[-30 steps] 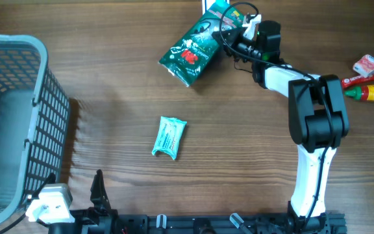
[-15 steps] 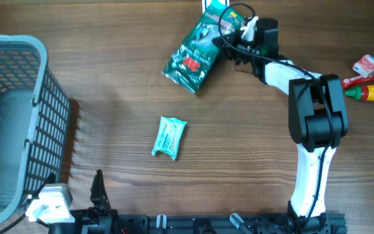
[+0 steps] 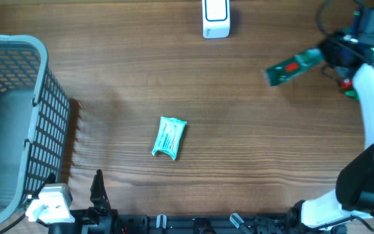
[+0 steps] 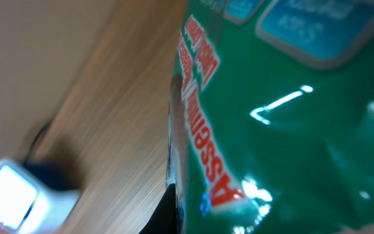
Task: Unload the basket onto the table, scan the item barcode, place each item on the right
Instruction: 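Carry the glove pouch to the right edge and release it, then reach right gripper to the mint wipes pack and grasp it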
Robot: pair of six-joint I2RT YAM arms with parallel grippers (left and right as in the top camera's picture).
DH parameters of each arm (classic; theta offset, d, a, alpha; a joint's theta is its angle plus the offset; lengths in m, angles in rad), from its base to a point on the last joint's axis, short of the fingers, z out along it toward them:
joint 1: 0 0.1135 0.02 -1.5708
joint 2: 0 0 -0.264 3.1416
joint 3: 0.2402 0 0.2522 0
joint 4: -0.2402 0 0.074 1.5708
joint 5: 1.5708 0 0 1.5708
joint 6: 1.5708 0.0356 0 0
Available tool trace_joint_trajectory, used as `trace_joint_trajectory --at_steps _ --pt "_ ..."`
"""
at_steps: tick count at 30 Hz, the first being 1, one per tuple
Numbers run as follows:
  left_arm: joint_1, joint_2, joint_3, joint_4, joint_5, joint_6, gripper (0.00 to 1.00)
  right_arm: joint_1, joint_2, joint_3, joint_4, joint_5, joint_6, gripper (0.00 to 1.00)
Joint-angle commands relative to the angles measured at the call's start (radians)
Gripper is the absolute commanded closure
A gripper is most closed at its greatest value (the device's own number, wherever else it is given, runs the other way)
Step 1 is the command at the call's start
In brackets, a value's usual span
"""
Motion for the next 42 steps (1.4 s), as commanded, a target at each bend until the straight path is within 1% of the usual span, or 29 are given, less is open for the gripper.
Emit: trace_joint_trajectory --at_steps 1,3,4,6,8,9,10,11,12,14,17,18,20,22,23,24,26,27,29,31,32,35,39,42 --pt "0.005 -0.003 0.001 0.002 0.005 -0.003 0.0 -0.111 0.106 -0.01 0.029 0.077 -0.065 0.95" --pt "0.005 -0.003 0.001 0.002 0.005 -0.003 0.0 -0.151 0.192 -0.01 0.079 0.078 -0.211 0.94" --pt "0.005 -0.003 0.001 0.002 0.005 -0.003 0.0 -0.164 0.221 -0.01 0.083 0.08 -0.241 0.92" --pt "0.005 -0.003 0.001 0.002 0.005 -0.003 0.0 -0.187 0.25 -0.01 0.072 0.081 -0.224 0.92" --pt "0.005 -0.003 0.001 0.002 0.005 -0.003 0.0 -0.206 0.226 -0.003 0.061 0.058 -0.201 0.55" --pt "0.005 -0.003 0.001 0.002 0.005 -0.003 0.0 -0.209 0.208 0.002 0.05 0.046 -0.201 0.46" --pt "0.005 -0.003 0.001 0.002 0.005 -0.003 0.0 -0.21 0.178 0.009 0.038 0.029 -0.201 0.19" --pt "0.005 -0.003 0.001 0.002 0.005 -0.003 0.0 -0.209 0.124 0.018 0.019 0.0 -0.2 0.0" --pt "0.005 -0.003 0.001 0.002 0.005 -0.003 0.0 -0.206 0.061 0.019 0.004 -0.041 -0.194 0.0" --pt "0.005 -0.003 0.001 0.002 0.005 -0.003 0.0 -0.199 -0.071 0.019 -0.045 -0.084 -0.114 0.0" --pt "0.005 -0.003 0.001 0.002 0.005 -0.003 0.0 -0.143 -0.274 0.019 -0.178 -0.107 -0.053 0.0" --pt "0.005 -0.003 0.001 0.002 0.005 -0.003 0.0 -0.114 -0.32 0.019 -0.212 -0.122 -0.043 0.0" --pt "0.005 -0.003 0.001 0.002 0.005 -0.003 0.0 -0.027 -0.401 0.019 -0.272 -0.234 -0.045 0.0" --pt "0.005 -0.003 0.001 0.002 0.005 -0.003 0.0 0.093 -0.431 0.019 -0.362 -0.346 -0.047 0.0" --pt "0.005 -0.003 0.001 0.002 0.005 -0.003 0.0 0.138 -0.43 0.017 -0.397 -0.362 -0.047 0.0" --pt "0.005 -0.003 0.001 0.002 0.005 -0.003 0.0 0.241 -0.416 0.001 -0.442 -0.364 -0.047 0.0" --pt "0.005 -0.003 0.001 0.002 0.005 -0.003 0.0 0.409 -0.388 -0.053 -0.441 -0.365 -0.046 0.0" --pt "0.005 -0.003 0.001 0.002 0.005 -0.003 0.0 0.515 -0.359 -0.092 -0.408 -0.364 -0.046 0.0" --pt "0.005 -0.003 0.001 0.002 0.005 -0.003 0.0 0.637 -0.304 -0.142 -0.345 -0.364 -0.04 0.01" --pt "0.005 -0.003 0.001 0.002 0.005 -0.003 0.0 0.743 -0.23 -0.192 -0.278 -0.364 0.026 0.03" --pt "0.005 -0.003 0.001 0.002 0.005 -0.003 0.0 0.805 -0.172 -0.227 -0.235 -0.364 0.082 0.07" --pt "0.005 -0.003 0.001 0.002 0.005 -0.003 0.0 0.915 -0.016 -0.251 -0.17 -0.372 0.093 0.29" --pt "0.005 -0.003 0.001 0.002 0.005 -0.003 0.0 0.999 0.112 -0.251 -0.064 -0.384 0.084 0.36" --pt "0.005 -0.003 0.001 0.002 0.005 -0.003 0.0 1.018 0.147 -0.253 0.016 -0.383 0.084 0.38"
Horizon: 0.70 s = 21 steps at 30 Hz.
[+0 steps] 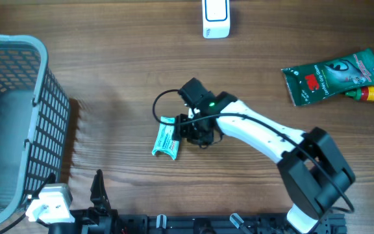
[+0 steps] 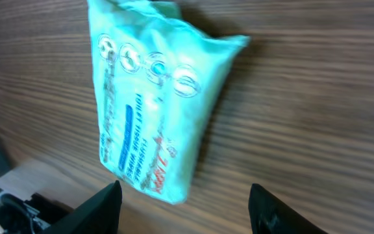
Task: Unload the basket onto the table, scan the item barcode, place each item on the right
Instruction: 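Reach right gripper to the mint wipes pack and grasp it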
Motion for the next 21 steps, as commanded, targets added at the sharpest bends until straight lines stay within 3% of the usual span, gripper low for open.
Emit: trace_joint_trajectory --at_steps 1,4,10,14,15,19,21 --pt "0.005 -0.003 0.001 0.002 0.005 -0.003 0.0 0.01 0.034 -0.002 0.076 -0.003 0.007 0.41" --pt "0.005 -0.003 0.001 0.002 0.005 -0.003 0.0 0.01 0.036 -0.003 0.151 0.01 0.008 0.45" --pt "0.005 -0.003 0.001 0.002 0.005 -0.003 0.0 0.011 0.111 -0.003 0.12 0.048 0.007 0.49" --pt "0.005 -0.003 0.001 0.002 0.005 -0.003 0.0 0.011 0.167 -0.003 0.13 0.048 0.01 0.75" --pt "0.005 -0.003 0.001 0.002 0.005 -0.003 0.0 0.011 0.167 -0.003 0.132 0.048 0.006 0.96" --pt "0.005 -0.003 0.001 0.002 0.005 -0.003 0.0 0.007 0.153 0.009 0.137 0.048 0.006 0.96" --pt "0.005 -0.003 0.001 0.002 0.005 -0.003 0.0 -0.008 0.094 0.031 0.05 0.052 0.018 0.96"
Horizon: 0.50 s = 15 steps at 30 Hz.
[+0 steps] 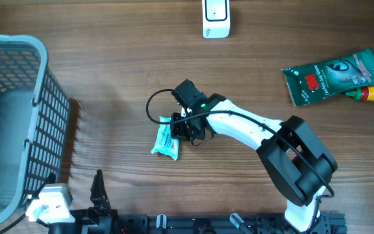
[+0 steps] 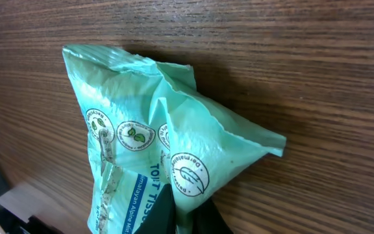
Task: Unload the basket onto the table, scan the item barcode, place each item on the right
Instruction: 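Reach right gripper to the mint wipes pack and grasp it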
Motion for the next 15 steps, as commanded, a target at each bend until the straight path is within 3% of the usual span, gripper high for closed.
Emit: trace_joint_trajectory --at_steps 1,4,7,11,15 --pt "0.005 -0.003 0.001 0.002 0.005 -0.003 0.0 -0.03 -0.063 0.031 -0.148 0.067 0.055 0.96" --pt "0.005 -0.003 0.001 0.002 0.005 -0.003 0.0 -0.097 -0.238 0.062 -0.311 0.042 0.195 0.96" --pt "0.005 -0.003 0.001 0.002 0.005 -0.003 0.0 -0.143 -0.384 0.062 -0.463 -0.134 0.345 0.96" --pt "0.005 -0.003 0.001 0.002 0.005 -0.003 0.0 -0.151 -0.422 0.062 -0.729 -0.177 0.697 0.96" --pt "0.005 -0.003 0.001 0.002 0.005 -0.003 0.0 -0.15 -0.422 0.062 -0.82 -0.295 0.697 0.96"
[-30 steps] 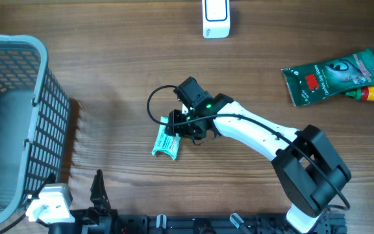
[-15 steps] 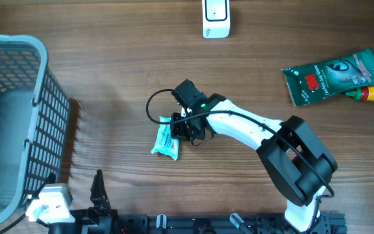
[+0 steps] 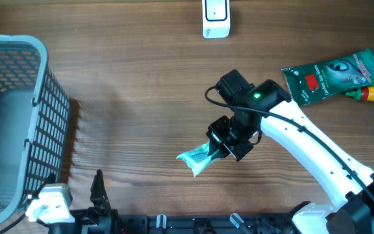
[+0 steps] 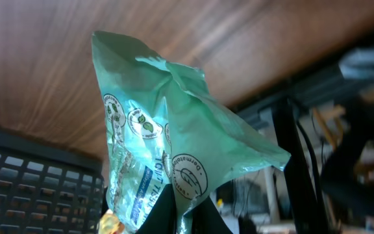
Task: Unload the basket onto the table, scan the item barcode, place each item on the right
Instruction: 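Reach right gripper to the mint wipes pack and grasp it, then lift the wipes pack and hold it at the scanner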
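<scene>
A light teal tissue packet (image 3: pixel 197 158) hangs in the air over the table's front middle, pinched at one end by my right gripper (image 3: pixel 221 147). The right wrist view shows the same packet (image 4: pixel 154 136) up close, with the right gripper (image 4: pixel 186 218) shut on its lower edge and the table turned sideways behind it. The white barcode scanner (image 3: pixel 215 17) stands at the far edge of the table, well away from the packet. My left gripper is out of view; only the left arm's base (image 3: pixel 50 207) shows at the front left.
A grey wire basket (image 3: pixel 19 117) fills the left side. A green snack pouch (image 3: pixel 333 75) lies at the far right, with a yellow and red item beside it. The table's front edge (image 3: pixel 193 218) runs just below the held packet.
The right gripper, then shut on the packet where it lay on the table, now holds it lifted and has moved to the right and towards the front edge.
The right gripper first held the green pouch high at the far right while the teal packet lay mid-table. Then the pouch lay on the table and the gripper was open over the teal packet. It then shut on the packet and now holds it raised.
</scene>
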Robot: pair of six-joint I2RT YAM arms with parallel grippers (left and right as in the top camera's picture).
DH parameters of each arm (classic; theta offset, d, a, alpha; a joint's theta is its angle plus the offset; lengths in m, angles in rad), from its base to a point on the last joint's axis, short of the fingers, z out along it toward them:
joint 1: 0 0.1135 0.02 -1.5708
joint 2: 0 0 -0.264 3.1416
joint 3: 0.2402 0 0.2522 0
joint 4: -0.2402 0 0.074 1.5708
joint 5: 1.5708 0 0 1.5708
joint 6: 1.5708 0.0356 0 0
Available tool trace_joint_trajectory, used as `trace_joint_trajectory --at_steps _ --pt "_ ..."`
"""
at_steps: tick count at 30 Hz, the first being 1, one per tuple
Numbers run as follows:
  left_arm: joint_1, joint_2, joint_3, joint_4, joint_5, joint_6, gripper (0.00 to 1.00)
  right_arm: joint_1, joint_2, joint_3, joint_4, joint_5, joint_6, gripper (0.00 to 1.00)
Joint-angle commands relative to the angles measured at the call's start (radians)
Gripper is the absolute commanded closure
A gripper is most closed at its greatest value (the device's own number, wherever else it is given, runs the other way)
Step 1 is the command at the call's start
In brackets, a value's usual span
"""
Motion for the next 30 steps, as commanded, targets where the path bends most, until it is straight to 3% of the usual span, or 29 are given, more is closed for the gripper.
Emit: trace_joint_trajectory --at_steps 1,5,14,24,30 --pt "0.005 -0.003 0.001 0.002 0.005 -0.003 0.0 -0.002 0.0 0.004 -0.053 -0.108 0.057 0.96" --pt "0.005 -0.003 0.001 0.002 0.005 -0.003 0.0 -0.002 0.0 0.004 -0.153 -0.142 0.24 0.96" --pt "0.005 -0.003 0.001 0.002 0.005 -0.003 0.0 -0.108 0.0 0.004 -0.07 -0.215 0.575 0.95" --pt "0.005 -0.003 0.001 0.002 0.005 -0.003 0.0 -0.229 0.059 0.004 0.067 -0.452 0.534 0.96" --pt "0.005 -0.003 0.001 0.002 0.005 -0.003 0.0 -0.25 0.282 0.004 0.096 -0.693 0.532 0.95"
